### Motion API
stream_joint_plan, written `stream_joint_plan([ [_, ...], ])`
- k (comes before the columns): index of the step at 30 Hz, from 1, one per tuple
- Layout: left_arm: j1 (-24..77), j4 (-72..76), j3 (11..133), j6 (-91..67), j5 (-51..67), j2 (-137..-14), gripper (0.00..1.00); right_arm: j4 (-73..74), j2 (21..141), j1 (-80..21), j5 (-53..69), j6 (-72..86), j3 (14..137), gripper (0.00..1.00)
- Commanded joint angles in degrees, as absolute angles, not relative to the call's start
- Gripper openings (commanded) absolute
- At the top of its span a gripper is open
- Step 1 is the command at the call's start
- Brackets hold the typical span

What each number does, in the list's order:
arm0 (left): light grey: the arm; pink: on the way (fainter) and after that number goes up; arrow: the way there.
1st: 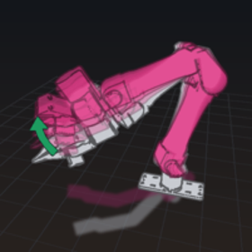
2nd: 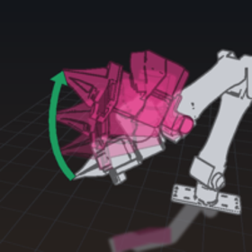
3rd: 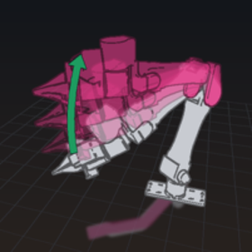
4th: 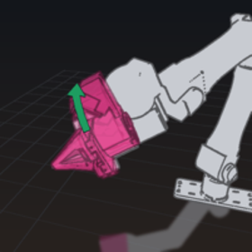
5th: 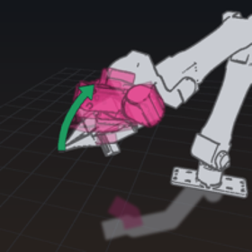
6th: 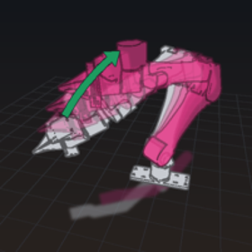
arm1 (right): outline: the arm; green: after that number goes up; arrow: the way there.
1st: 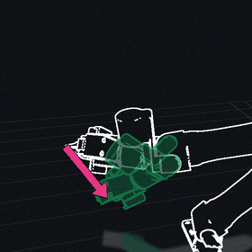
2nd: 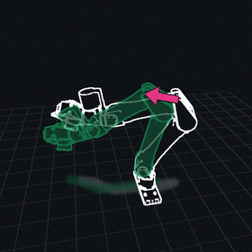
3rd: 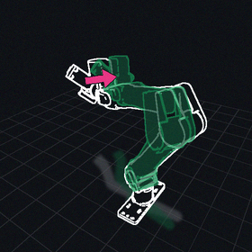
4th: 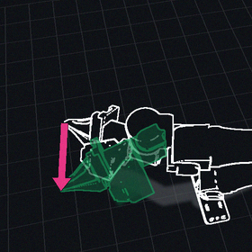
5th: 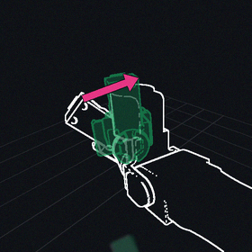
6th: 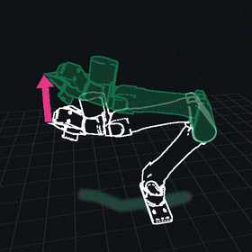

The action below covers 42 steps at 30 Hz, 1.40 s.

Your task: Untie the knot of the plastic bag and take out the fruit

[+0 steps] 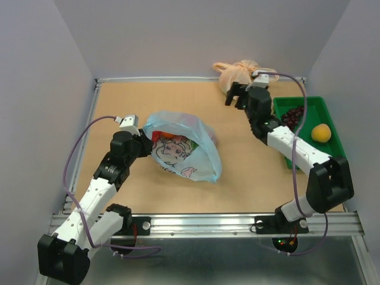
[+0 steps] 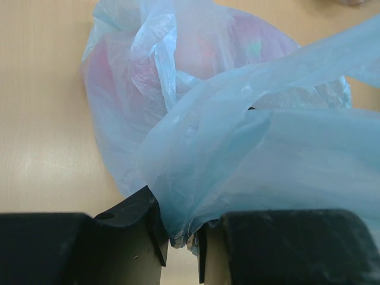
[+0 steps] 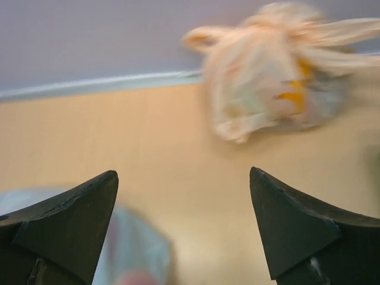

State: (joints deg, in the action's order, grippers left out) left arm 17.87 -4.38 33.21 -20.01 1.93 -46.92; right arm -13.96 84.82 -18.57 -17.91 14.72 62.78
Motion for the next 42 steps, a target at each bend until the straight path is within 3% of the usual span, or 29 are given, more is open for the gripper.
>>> stream_joint_plan([
  [1,17.67,-1.76,33.05,-19.51,2.64,-45.70,0.29,-13.01,83.49,-31.27,-8.55,12.22,61.52,0.94],
  [9,17.67,-1.76,32.96,-19.60,2.46,-45.44,0.29,-12.83,90.96,-50.34,-5.28,13.44,65.30,0.89],
  [17,17.67,-1.93,32.87,-19.60,2.37,-45.09,0.29,-10.12,102.20,-53.53,-3.60,17.05,68.03,0.68],
  [21,17.67,-1.93,32.87,-19.69,2.72,-45.17,0.29,-6.43,103.54,-53.44,-16.64,17.75,65.05,0.66],
  [28,17.75,-1.41,32.78,-19.69,4.65,-45.53,0.29,-4.75,96.43,-52.03,-41.53,20.56,55.13,0.72],
  [31,17.75,-0.97,32.70,-19.77,5.62,-45.61,0.29,-4.66,94.14,-51.24,-45.52,21.53,52.74,0.76],
  [37,19.50,-0.35,32.26,-21.18,7.83,-45.27,0.29,-4.74,94.57,-50.71,-39.67,22.06,52.82,0.82],
  [42,28.81,-0.35,31.64,-26.17,1.42,-43.51,0.29,-10.01,94.75,-50.89,-31.74,18.02,53.97,0.82],
])
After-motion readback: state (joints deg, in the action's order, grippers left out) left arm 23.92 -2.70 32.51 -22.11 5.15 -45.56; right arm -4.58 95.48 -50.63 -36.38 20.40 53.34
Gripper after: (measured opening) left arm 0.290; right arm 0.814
